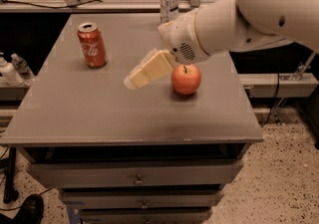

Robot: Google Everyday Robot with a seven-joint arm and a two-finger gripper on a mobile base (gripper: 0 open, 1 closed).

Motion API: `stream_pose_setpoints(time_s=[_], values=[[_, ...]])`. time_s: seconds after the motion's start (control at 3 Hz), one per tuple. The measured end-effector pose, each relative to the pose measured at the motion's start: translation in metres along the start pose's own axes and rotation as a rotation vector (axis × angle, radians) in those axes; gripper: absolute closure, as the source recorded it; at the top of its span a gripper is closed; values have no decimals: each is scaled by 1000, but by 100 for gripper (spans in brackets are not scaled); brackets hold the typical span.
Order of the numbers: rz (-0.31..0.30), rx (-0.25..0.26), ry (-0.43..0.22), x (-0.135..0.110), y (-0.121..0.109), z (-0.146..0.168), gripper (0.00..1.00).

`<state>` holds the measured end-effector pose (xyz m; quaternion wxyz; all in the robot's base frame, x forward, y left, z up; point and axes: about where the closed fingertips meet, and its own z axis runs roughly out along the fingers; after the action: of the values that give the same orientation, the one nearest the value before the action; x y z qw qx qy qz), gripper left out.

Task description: Move coke can near blue plastic bottle

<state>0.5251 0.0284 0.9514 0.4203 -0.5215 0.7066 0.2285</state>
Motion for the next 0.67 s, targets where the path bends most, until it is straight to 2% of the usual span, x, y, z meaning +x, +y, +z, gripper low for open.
stream_pose_setpoints(time_s=[0.33, 0.67], values=[[-55, -9, -118, -11, -8, 53, 0], [-100, -4, -169, -16, -22, 84, 0]])
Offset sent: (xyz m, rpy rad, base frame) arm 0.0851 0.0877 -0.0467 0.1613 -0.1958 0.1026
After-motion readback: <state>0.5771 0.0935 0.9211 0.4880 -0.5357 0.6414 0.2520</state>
